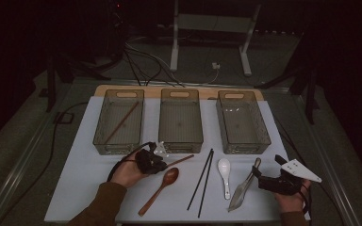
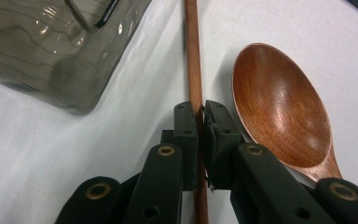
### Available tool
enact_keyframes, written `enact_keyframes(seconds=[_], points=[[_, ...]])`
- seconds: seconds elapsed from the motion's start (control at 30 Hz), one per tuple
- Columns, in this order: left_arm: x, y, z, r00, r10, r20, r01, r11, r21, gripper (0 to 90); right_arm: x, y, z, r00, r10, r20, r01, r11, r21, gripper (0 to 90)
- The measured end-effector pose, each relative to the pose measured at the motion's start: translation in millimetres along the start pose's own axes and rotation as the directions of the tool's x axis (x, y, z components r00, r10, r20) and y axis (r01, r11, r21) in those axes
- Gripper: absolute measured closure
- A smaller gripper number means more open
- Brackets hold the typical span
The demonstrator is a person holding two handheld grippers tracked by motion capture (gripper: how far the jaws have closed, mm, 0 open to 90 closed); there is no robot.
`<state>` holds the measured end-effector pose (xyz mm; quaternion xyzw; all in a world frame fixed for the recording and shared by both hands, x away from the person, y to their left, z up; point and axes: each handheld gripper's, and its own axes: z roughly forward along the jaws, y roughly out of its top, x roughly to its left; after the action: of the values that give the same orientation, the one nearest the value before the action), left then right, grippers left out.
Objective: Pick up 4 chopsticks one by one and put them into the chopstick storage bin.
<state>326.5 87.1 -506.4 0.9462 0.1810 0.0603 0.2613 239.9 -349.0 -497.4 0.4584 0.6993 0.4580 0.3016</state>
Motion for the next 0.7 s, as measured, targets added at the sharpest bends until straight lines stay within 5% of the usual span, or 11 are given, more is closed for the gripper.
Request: enact_keyframes(seconds=[0.7], points=[[-3.3,-17.8,-43.7,0.9987,-0.028,-0.043,0.024,0.9962,-0.084,86.1,0.5,-0.3,0.4,1.0000,-0.003,0.000,0.003,1.000,0.004,0.0]])
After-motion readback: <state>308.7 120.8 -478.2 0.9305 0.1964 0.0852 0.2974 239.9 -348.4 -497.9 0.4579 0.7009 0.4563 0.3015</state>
